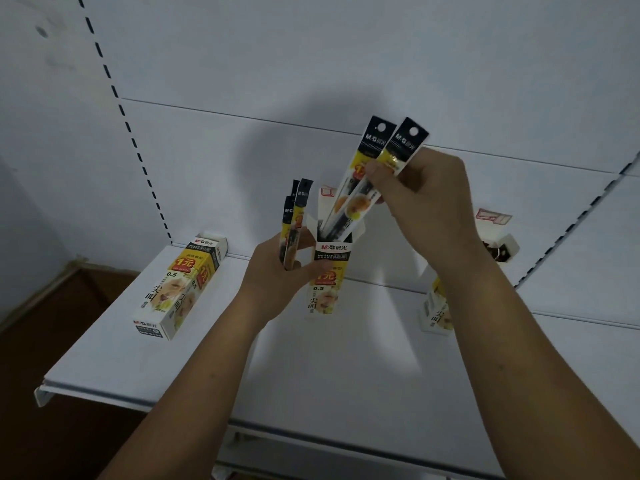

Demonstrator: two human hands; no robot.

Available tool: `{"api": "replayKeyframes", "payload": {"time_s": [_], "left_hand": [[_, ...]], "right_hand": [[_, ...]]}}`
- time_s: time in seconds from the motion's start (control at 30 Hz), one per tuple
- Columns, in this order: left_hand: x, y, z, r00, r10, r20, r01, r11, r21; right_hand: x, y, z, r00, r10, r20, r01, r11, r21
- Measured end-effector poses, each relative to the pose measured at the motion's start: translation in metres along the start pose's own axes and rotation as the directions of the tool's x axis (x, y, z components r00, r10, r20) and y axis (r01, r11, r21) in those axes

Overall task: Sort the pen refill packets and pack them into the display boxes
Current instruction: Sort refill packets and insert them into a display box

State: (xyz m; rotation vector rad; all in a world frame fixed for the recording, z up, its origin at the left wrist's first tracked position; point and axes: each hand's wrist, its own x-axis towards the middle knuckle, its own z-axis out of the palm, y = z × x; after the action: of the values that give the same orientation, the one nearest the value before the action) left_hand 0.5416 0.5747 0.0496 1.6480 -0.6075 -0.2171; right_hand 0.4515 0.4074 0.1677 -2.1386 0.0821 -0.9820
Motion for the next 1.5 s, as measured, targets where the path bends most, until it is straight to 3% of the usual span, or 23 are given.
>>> {"api": "replayKeyframes", "payload": {"time_s": [0.23,0.47,0.8,0.9,1.1,1.5], "left_hand": [[-0.001,0.002,0.001,1.0,0.017,0.007,-0.017,1.0,0.012],[0.0,-0.002,0.002,0.999,0.032,0.018,-0.032,0.999,0.0],[0.002,-0.006,0.002,1.0,0.027,-0.004,-0.027,1.0,0.011],[0.002,-0.007,0.002,0.999,0.04,-0.003,-0.04,0.999,0.001],[0.0,-0.006,0.003,0.998,0.06,0.022,-0.059,0.998,-0.019],[0.003,-0.013,0.002,0.998,0.064,0.003,-0.064,0.997,-0.037]], "right_hand": [[0.0,0.016,0.009,0.99,0.009,0.141,-0.008,1.0,-0.011],[0.02,0.014,-0.009,0.996,-0.018,0.089,0.024,0.997,-0.073],[0.003,0.018,0.019,0.966,0.071,0.248,-0.041,0.992,-0.123],[0.006,0.015,0.017,0.973,0.07,0.22,-0.046,0.992,-0.114],[0.006,0.013,0.017,1.0,0.023,0.014,-0.022,1.0,-0.018],[-0.01,0.024,0.032,0.992,0.057,0.116,-0.06,0.998,0.015]]}}
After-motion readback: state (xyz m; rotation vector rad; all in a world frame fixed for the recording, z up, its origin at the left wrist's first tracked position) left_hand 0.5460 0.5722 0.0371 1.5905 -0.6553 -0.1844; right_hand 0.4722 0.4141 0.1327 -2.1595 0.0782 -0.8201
